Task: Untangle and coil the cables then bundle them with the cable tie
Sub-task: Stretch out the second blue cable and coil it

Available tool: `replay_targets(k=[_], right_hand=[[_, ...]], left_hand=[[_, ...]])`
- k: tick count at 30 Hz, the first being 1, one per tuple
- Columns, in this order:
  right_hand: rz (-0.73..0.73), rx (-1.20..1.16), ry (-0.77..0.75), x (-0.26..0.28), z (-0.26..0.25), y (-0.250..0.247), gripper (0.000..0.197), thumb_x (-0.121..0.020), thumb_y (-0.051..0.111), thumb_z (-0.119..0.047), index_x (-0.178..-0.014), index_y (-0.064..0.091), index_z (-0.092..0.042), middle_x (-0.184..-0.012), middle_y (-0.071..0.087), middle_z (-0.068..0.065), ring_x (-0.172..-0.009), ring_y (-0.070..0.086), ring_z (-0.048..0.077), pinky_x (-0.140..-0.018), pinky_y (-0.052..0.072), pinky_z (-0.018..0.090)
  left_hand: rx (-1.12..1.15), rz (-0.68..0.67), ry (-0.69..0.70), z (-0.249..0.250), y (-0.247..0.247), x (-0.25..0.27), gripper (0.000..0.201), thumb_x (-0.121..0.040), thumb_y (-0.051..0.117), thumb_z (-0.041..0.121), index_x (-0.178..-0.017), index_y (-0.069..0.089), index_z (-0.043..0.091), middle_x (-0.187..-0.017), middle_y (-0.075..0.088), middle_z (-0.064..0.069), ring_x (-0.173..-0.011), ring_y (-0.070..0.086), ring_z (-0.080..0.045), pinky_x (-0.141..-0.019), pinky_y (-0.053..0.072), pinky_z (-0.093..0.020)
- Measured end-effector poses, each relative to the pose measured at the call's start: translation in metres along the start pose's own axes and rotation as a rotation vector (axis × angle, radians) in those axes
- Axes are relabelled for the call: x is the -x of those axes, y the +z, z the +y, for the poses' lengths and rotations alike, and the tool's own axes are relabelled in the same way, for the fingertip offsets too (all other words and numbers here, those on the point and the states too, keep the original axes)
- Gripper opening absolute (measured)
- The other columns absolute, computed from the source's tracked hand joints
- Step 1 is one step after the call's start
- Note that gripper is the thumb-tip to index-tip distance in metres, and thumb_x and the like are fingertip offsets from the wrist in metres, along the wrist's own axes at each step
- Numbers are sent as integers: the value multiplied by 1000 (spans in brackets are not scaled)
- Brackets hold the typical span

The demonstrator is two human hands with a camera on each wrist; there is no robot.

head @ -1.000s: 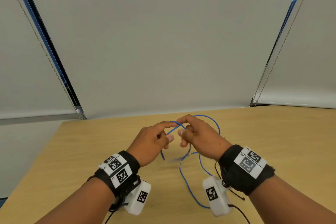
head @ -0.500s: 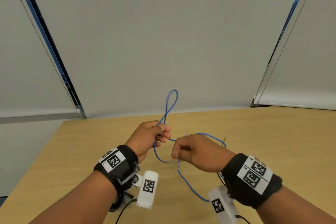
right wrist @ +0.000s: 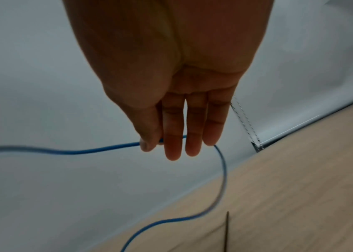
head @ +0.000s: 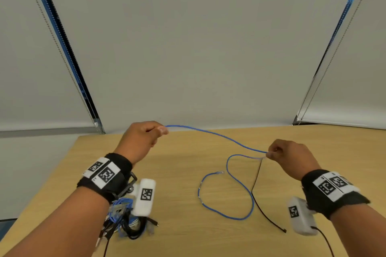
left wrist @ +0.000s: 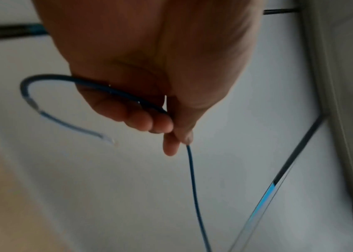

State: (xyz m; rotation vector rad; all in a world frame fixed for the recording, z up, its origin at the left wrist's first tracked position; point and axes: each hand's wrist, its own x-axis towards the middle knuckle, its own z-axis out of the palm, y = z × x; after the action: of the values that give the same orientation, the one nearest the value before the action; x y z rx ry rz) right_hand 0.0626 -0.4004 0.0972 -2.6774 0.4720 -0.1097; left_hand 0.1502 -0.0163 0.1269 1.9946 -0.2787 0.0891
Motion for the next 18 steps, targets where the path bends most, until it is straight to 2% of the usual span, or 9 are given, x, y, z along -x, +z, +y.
replay_targets(k=[2,4,8,11,13,14,15,17,18], right_hand=[[-54,-29,-1,3,2,3,12,-92,67,-30,-81,65,-31,-86,71,-4,-89,66,24,-82,55,40],[-24,-58,-62,8,-11,7,6,-95,62,-28,-93,67,-30,-94,71,-4,-92,67,24,-84,54,38],[197,-185,-412,28,-72,8,23,-96,61,-18,-116,71,-24,-98,63,-1,-91,62,19,-86,47,32],[79,-103,-734,47,-117,20,42,-96,57,-14,-138,59,-20,-128,62,1,-118,55,18,-107,39,33],[3,-31,-728,49,-125,25,46,-99,51,-22,-145,50,-24,-136,60,-4,-126,53,16,-117,30,41],[-29,-28,-684,47,-124,24,42,-101,49,-25,-143,51,-26,-133,63,-7,-122,56,14,-115,31,41],[-60,-75,-656,45,-122,21,35,-102,50,-27,-137,57,-26,-123,68,-8,-111,61,12,-107,39,38],[-103,-261,-632,43,-116,14,17,-102,54,-28,-111,68,-24,-92,69,-11,-83,60,6,-79,46,31],[-90,-349,-616,41,-113,10,14,-101,56,-27,-101,69,-24,-82,65,-13,-74,57,4,-72,45,29]], left_hand=[[-212,-1,23,-4,-4,-2,17,-95,65,31,-83,76,27,-57,63,12,-58,59,-3,-62,42,-26],[-350,-66,31,-4,7,2,16,-93,67,34,-78,72,32,-61,62,8,-69,62,-17,-63,43,-27],[-497,-188,85,5,46,16,15,-92,62,44,-82,71,38,-79,69,10,-87,61,-21,-81,52,-37],[-372,-270,201,20,69,26,16,-93,61,43,-86,74,35,-73,71,8,-77,63,-16,-75,53,-38],[-238,-285,267,27,73,28,15,-93,65,38,-83,74,32,-66,67,7,-65,59,-13,-68,50,-33],[-180,-275,271,28,70,27,14,-91,68,36,-81,75,30,-65,66,9,-62,57,-10,-65,47,-29],[-135,-265,261,26,66,26,13,-89,72,35,-78,75,29,-62,64,10,-58,53,-7,-61,43,-22],[-81,-274,224,19,54,24,15,-88,75,32,-75,73,26,-57,56,7,-53,47,-5,-54,38,-16],[-57,-287,201,15,48,24,15,-89,74,30,-74,72,25,-58,57,4,-53,50,-6,-55,39,-17]])
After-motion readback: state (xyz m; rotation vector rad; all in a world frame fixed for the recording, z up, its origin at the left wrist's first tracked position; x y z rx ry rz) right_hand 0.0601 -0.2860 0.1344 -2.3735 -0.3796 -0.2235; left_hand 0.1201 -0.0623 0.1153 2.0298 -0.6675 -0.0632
